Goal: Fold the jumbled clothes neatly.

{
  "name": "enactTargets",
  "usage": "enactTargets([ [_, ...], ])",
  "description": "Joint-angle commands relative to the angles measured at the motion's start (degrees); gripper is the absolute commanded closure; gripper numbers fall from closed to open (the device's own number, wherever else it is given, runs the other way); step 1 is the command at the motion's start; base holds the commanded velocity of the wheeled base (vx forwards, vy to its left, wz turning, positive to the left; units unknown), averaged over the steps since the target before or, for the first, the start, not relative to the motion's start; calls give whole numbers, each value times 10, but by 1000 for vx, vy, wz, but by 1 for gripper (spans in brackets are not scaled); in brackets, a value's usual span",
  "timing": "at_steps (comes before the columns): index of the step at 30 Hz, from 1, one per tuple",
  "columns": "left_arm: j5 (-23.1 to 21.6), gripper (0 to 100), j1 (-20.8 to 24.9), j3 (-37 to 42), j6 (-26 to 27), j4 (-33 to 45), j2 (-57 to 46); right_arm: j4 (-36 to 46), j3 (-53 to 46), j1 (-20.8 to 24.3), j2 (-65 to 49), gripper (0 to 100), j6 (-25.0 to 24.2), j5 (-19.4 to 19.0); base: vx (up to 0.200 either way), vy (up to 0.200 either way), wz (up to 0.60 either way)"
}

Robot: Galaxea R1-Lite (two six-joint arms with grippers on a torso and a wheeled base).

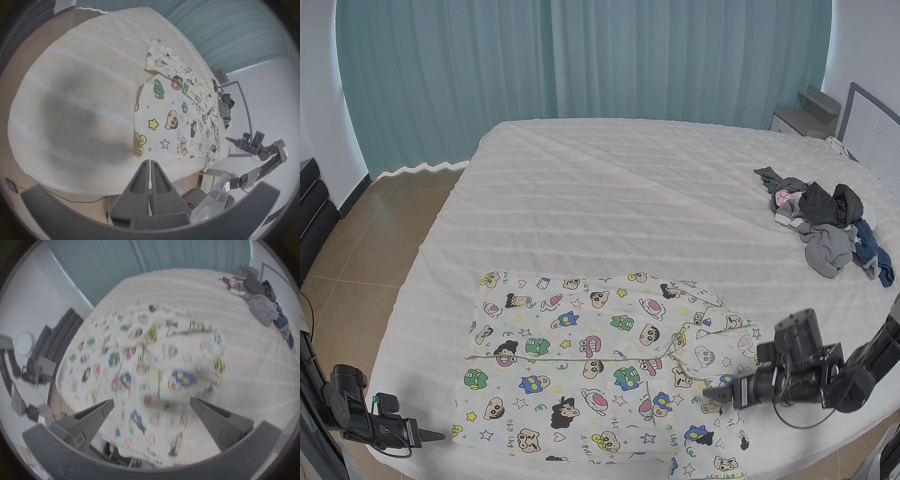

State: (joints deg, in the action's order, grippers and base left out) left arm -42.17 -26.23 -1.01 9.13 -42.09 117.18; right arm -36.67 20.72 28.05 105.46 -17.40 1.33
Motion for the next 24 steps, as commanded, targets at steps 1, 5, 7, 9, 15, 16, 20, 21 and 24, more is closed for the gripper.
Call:
enactTargets([
  [1, -5, 100, 0, 8, -1, -1, 2, 129, 303, -82, 64, 0, -48, 3, 0, 0, 0],
  [5, -37, 100, -15, 8, 0, -4, 2, 194, 418, -99, 130, 0, -78, 4, 0, 0, 0],
  [7, -56, 100, -22, 8, 0, -4, 2, 225, 477, -113, 159, 0, -105, 4, 0, 0, 0],
  [9, -59, 100, -24, 8, 1, -4, 2, 258, 522, -124, 180, 0, -121, 4, 0, 0, 0],
  [15, -60, 100, -24, 8, 1, -4, 2, 350, 646, -145, 258, 0, -171, 4, 0, 0, 0],
  [16, -60, 100, -24, 8, 1, -4, 2, 352, 656, -146, 269, 0, -178, 5, 0, 0, 0],
  [20, -61, 100, -25, 8, 1, -4, 2, 351, 684, -146, 308, 0, -188, 10, 0, 0, 0],
  [21, -61, 100, -25, 8, 1, -4, 2, 351, 687, -146, 314, 0, -187, 16, 0, 0, 0],
  [24, -61, 100, -25, 8, 1, -4, 2, 350, 693, -144, 324, 0, -187, 24, 0, 0, 0],
])
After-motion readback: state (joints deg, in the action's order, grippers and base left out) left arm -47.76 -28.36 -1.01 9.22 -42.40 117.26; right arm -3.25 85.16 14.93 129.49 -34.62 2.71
